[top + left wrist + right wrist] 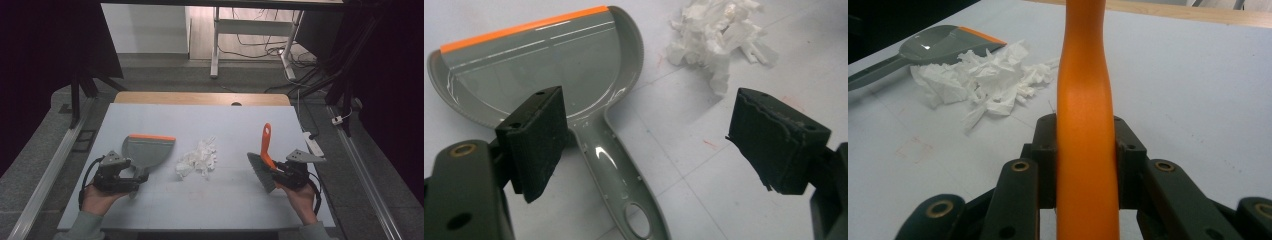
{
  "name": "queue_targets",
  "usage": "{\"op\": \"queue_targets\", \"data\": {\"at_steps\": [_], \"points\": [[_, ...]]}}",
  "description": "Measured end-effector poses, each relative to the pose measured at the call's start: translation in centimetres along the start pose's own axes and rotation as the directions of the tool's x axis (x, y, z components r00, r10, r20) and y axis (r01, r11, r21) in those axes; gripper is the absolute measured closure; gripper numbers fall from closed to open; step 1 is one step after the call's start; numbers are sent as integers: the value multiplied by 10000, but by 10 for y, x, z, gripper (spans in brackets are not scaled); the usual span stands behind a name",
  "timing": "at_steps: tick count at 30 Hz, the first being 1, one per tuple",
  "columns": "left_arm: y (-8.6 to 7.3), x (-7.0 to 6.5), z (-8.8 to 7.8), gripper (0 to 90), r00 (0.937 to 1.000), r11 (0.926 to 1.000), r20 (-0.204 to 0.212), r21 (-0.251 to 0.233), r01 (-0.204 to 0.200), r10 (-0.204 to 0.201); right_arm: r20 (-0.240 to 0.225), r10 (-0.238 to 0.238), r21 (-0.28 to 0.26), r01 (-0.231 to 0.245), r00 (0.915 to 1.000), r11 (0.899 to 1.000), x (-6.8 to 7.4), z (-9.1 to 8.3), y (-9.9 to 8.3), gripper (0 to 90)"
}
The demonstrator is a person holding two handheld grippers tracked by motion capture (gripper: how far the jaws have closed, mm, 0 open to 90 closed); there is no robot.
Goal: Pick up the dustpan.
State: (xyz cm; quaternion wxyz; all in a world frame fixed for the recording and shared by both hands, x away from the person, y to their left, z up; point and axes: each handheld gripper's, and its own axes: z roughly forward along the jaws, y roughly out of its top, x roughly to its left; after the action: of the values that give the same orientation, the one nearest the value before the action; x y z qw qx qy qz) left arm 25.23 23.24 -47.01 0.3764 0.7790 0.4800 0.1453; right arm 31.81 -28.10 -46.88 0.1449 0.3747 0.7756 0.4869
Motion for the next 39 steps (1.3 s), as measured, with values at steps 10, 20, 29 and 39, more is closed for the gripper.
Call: {"op": "queue_targets", "data": {"at_steps": [10,20,29,39], "points": [[22,-4,10,142,9990,9950,-323,945,329,-299,65,102,-116,-101,9999,9999,-3,-3,1,703],[32,13,24,99,9839,9736,-1366,1806,1393,-1154,83,35,28,-35,10000,10000,-2,1,0,703],[21,18,25,77,9754,9592,-1476,2071,1923,-1637,102,-3,118,2,9999,9999,-1,2,-1,703],[11,17,47,67,9743,9420,-1394,2628,2088,-1771,150,-23,175,20,9999,9998,-1,2,-2,703]]}}
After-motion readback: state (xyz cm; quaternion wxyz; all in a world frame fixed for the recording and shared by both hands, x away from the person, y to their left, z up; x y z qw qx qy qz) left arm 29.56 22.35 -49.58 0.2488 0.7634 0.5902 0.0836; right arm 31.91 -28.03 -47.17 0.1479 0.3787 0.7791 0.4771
